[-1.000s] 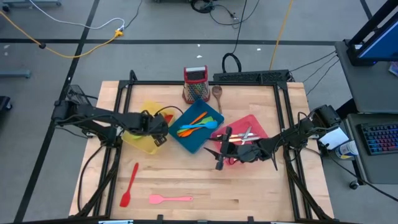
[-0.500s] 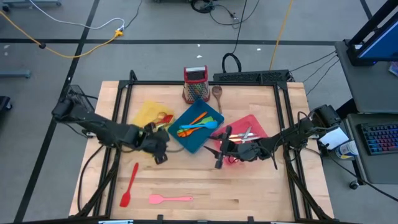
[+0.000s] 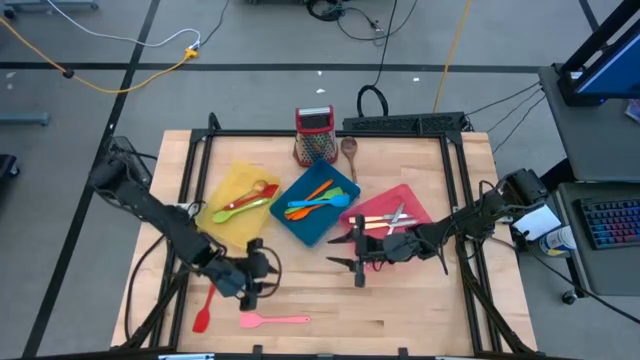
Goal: Pick & Place Kitchen Items
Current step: Put the pink spatula into the blue bin
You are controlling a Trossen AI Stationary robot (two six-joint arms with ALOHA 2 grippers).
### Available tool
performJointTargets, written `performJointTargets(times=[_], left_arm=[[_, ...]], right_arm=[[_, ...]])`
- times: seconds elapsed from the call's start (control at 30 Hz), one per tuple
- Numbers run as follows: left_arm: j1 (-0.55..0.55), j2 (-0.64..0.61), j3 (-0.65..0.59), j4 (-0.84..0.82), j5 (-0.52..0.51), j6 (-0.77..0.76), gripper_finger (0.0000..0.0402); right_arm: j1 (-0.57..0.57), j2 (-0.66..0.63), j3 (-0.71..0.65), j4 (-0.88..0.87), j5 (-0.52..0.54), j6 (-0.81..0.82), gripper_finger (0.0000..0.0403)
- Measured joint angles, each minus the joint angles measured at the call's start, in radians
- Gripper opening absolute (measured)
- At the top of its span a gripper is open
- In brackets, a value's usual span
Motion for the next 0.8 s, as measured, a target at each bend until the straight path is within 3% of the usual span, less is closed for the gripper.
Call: performJointTargets(times=[0.33,0.63,0.8], left_arm=[[-0.084,0.250,-0.057,0.353,0.001,0.012,0.0152],[-0.120,0.510,-0.057,0.810,-0.001,0.014,0.0152],[-0.121,0.630,-0.045,0.945,-0.062,0.013,0.0152]], right_arm=[[0.002,0.000,0.000,-0.022,0.002,0.020,0.0181],[-0.011,0.000,0.000,-0.029,0.002,-0.034,0.0181],[-0.028,0.000,0.000,-0.026,0.002,-0.064,0.0181]])
